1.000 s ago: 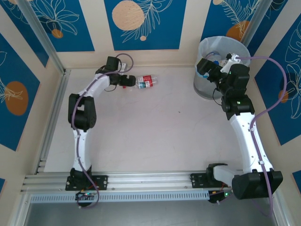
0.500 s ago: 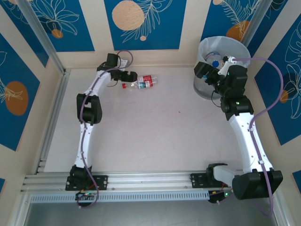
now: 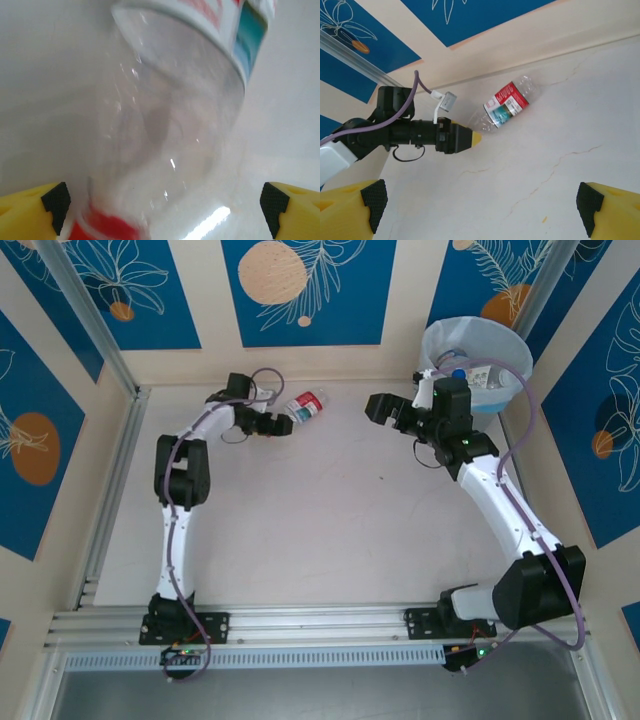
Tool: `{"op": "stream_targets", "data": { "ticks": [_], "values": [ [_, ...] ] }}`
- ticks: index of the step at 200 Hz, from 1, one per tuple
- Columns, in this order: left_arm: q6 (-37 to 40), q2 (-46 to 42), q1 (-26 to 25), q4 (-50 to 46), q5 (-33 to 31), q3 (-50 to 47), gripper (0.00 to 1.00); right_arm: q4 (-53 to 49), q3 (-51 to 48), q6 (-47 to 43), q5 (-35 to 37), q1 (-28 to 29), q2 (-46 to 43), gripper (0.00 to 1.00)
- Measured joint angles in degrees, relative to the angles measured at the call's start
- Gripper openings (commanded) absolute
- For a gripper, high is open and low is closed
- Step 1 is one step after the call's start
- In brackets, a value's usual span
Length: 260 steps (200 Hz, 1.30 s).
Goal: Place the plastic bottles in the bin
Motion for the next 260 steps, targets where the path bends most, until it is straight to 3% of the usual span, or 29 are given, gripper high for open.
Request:
{"op": "stream_targets", "data": {
  "ticks": [44,65,88,144,170,260],
  "values": [
    [4.9,-4.7,-4.7,0.5,-12.6,-5.5,0.95,1.5,-0.1,0.6,0.0,0.3,0.1,1.0],
    [7.1,-3.4,-7.9,-2.3,-19.6,-1.1,0.91,2.0,-0.1,0.8,0.0,0.3,0.1,1.0],
    [8.3,-0.4,-9.7,-4.3,-23.2,6.1,0.87,2.1,-0.1,0.8,0.3,0.3,0.1,0.99],
    [9.9,0.7,-9.0,-8.1,-24.3,8.0,0.8,1.9,-1.0,-0.2,3.1,0.3,-1.5,1.0],
    [10.6,0.9,-9.0,-9.9,-24.9,8.0,0.67,1.9,-1.1,-0.5,4.0,0.3,-1.8,1.0],
    [10.5,4.3,-9.0,-14.6,-25.5,12.8,0.52,1.7,-1.7,-0.5,4.4,0.3,-2.1,1.0]
  ]
}}
